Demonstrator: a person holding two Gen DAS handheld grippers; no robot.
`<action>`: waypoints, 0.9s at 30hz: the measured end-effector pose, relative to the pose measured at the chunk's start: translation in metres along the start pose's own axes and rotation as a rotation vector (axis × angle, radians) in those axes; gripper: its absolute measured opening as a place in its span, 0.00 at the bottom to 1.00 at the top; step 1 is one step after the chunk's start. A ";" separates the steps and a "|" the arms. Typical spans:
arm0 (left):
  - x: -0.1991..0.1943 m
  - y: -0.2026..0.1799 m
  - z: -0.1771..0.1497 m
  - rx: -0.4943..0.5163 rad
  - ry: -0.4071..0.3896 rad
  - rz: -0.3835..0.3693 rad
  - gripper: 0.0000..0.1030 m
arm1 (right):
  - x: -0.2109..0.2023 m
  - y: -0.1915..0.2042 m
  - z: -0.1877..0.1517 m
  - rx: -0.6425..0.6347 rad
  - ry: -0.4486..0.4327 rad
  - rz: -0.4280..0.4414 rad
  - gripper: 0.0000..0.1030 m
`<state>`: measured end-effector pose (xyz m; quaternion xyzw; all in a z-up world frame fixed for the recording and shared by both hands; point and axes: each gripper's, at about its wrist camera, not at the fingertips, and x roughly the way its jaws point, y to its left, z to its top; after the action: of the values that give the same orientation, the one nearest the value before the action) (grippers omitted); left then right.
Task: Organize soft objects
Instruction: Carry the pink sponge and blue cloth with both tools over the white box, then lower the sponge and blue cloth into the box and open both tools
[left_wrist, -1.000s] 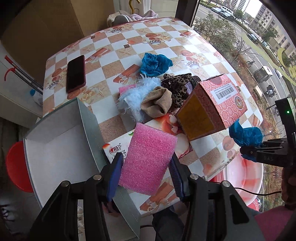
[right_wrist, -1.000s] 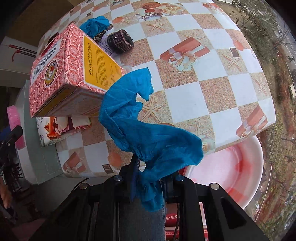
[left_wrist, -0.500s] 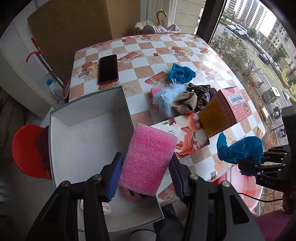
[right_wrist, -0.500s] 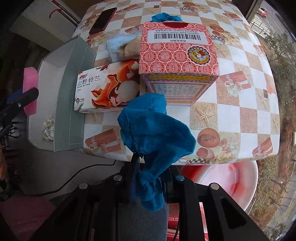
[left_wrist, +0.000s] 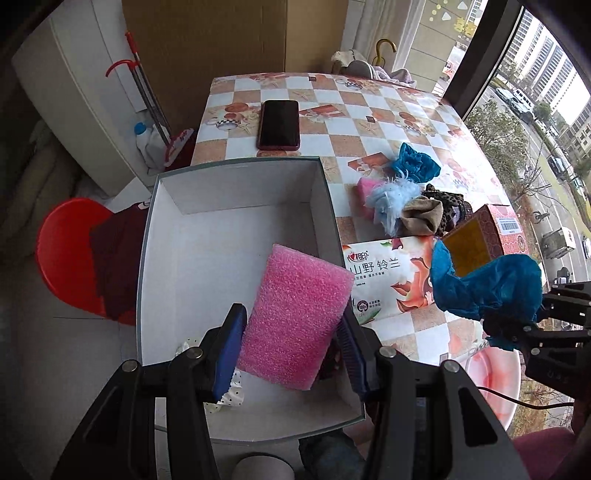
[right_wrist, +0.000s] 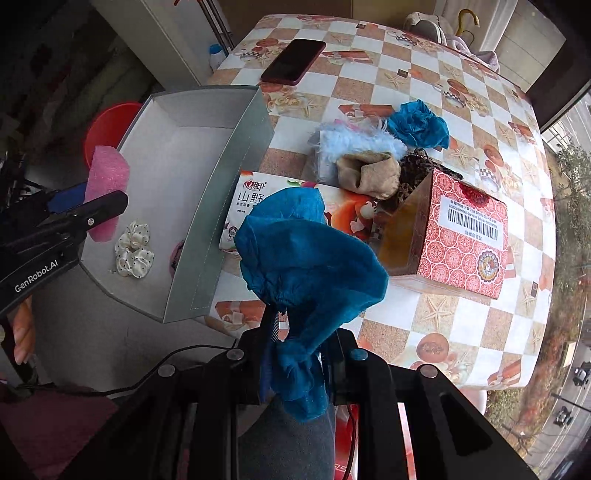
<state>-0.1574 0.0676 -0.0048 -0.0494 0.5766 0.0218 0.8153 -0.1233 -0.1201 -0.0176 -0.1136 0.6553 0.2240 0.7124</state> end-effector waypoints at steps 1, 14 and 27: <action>-0.001 0.002 -0.001 -0.006 -0.004 0.001 0.52 | -0.001 0.004 0.003 -0.010 -0.003 -0.001 0.22; -0.004 0.017 -0.005 -0.083 -0.018 0.020 0.52 | -0.010 0.034 0.045 -0.049 -0.042 0.046 0.22; -0.002 0.029 -0.006 -0.130 -0.020 0.030 0.52 | -0.005 0.062 0.057 -0.120 -0.023 0.062 0.22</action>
<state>-0.1662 0.0962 -0.0067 -0.0935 0.5664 0.0719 0.8157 -0.1024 -0.0407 0.0024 -0.1331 0.6357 0.2861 0.7045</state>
